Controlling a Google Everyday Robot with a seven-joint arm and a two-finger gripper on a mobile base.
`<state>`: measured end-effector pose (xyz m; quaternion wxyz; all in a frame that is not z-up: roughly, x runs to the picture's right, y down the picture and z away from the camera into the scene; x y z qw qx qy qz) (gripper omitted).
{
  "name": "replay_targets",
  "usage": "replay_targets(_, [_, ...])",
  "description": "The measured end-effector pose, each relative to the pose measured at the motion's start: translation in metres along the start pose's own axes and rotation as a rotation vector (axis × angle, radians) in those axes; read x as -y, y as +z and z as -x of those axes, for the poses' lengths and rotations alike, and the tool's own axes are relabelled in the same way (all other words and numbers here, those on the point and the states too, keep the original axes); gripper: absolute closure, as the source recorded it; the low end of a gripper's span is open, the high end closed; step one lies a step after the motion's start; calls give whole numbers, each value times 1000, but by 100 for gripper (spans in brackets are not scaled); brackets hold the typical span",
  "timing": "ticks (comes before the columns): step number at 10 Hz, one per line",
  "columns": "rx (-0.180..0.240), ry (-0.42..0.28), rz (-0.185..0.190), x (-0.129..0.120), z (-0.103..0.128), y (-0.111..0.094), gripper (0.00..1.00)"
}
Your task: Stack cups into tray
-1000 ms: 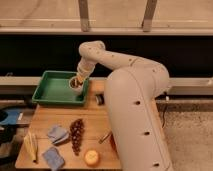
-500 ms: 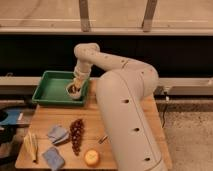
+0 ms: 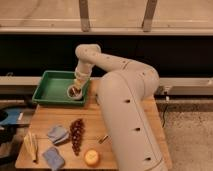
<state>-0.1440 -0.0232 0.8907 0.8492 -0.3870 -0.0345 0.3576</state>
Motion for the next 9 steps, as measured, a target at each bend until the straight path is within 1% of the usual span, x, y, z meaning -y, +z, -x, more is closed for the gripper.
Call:
replay_targets(2, [7,2,-1,2,1,-1,20])
replay_targets(4, [15,2,-19,3,3,-6,20])
replay_targets(5, [23,14,-44,7,2,-16,20])
replay_targets(6, [37,38,-92,15,-5,-34,20])
replay_targets(7, [50,60,-129,21,-12,-48,20])
replay_targets(8, [67,92,-178,27,-23,-67,20])
replay_targets(9, [79,111,-216,31,-31,-79,20])
